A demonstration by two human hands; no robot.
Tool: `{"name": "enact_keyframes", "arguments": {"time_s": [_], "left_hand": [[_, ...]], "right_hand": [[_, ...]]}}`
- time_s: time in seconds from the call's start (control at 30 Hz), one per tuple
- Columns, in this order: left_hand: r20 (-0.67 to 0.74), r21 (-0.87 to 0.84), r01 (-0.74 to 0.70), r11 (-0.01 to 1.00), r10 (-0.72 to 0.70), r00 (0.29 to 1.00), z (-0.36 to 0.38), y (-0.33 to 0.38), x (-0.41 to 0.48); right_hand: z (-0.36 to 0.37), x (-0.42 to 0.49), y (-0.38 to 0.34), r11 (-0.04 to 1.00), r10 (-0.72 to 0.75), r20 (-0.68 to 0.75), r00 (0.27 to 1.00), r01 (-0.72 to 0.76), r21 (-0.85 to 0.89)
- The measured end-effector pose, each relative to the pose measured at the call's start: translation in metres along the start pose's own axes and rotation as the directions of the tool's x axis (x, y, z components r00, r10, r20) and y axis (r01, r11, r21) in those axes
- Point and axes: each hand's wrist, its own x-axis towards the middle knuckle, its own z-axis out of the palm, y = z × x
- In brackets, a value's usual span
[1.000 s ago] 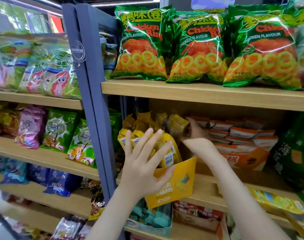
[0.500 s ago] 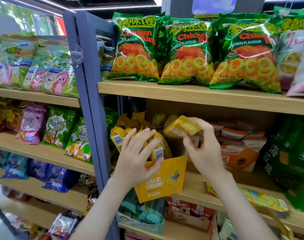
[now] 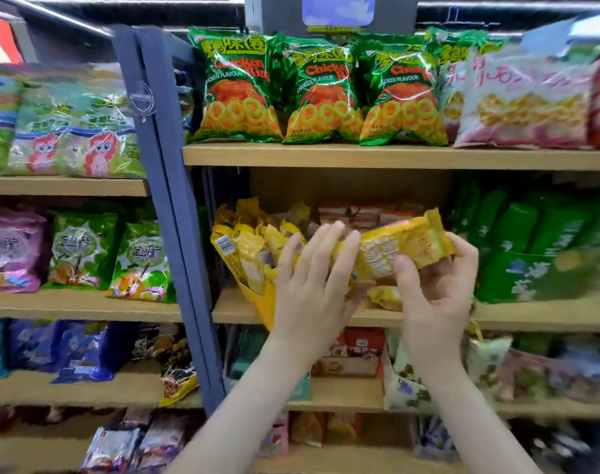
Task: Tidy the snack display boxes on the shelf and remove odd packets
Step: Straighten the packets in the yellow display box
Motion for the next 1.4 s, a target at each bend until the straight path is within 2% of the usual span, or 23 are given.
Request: {"name": "enact_keyframes", "arguments": {"time_s": [0.1,0.17,0.27,0.43,0.5,0.57,0.6,0.67,0.73,0.8,0.87,1.03,1.23,1.3,1.4], "left_hand": [[0.108,-0.082,0.01,0.997,-0.001,0.994,-0.023,0.006,-0.021],[0.229,-0.095,0.017,0.995,0.005,0.973,-0.038,0.007,-0.047],[0.415,-0.156,0.059,0.986,0.011,0.91,-0.062,0.008,-0.089],[0.576,-0.157,0.216,0.964,-0.088,0.813,-0.09,0.006,-0.146],[0.618,-0.141,0.261,0.955,-0.121,0.777,-0.097,0.005,-0.161],[0.694,-0.121,0.372,0.921,-0.189,0.695,-0.105,0.006,-0.167],[0.738,-0.092,0.453,0.887,-0.244,0.629,-0.109,0.007,-0.167],[0.858,-0.024,0.644,0.765,-0.315,0.407,-0.114,0.007,-0.167],[0.933,-0.022,0.85,0.526,-0.294,0.206,-0.115,0.01,-0.168],[0.959,-0.026,0.961,0.277,-0.264,0.102,-0.116,0.012,-0.169],[0.971,-0.006,0.992,0.127,-0.237,0.036,-0.113,0.012,-0.171],[0.98,0.07,0.987,-0.145,-0.174,-0.095,-0.108,0.019,-0.177],[0.979,0.13,0.961,-0.245,-0.12,-0.163,-0.109,0.019,-0.19],[0.98,0.137,0.937,-0.321,-0.092,-0.175,-0.111,0.019,-0.192],[0.98,0.165,0.924,-0.344,-0.053,-0.194,-0.114,0.017,-0.194]], "right_hand": [[-0.008,-0.028,-0.014,0.979,0.204,0.069,0.977,-0.204,-0.002],[-0.014,-0.044,-0.016,0.923,0.383,0.095,0.919,-0.385,0.005],[-0.021,-0.066,-0.016,0.838,0.546,0.12,0.829,-0.539,-0.087],[-0.023,-0.101,0.002,0.687,0.713,0.155,0.684,-0.636,-0.352],[-0.019,-0.11,0.013,0.634,0.759,0.146,0.634,-0.67,-0.386],[-0.015,-0.118,0.022,0.584,0.799,0.137,0.586,-0.701,-0.409],[-0.013,-0.122,0.026,0.56,0.819,0.132,0.558,-0.727,-0.398],[-0.011,-0.13,0.031,0.517,0.853,0.131,0.506,-0.782,-0.348],[-0.014,-0.136,0.035,0.486,0.873,0.196,0.447,-0.832,-0.268],[-0.018,-0.139,0.036,0.451,0.862,0.339,0.377,-0.876,-0.172],[-0.021,-0.141,0.037,0.424,0.843,0.433,0.318,-0.889,-0.174],[-0.023,-0.148,0.046,0.395,0.896,0.341,0.284,-0.86,-0.322],[-0.026,-0.152,0.051,0.285,0.882,0.442,0.163,-0.931,-0.226],[-0.025,-0.153,0.051,0.266,0.868,0.472,0.153,-0.947,-0.181],[-0.024,-0.157,0.051,0.265,0.856,0.485,0.18,-0.958,-0.112]]}}
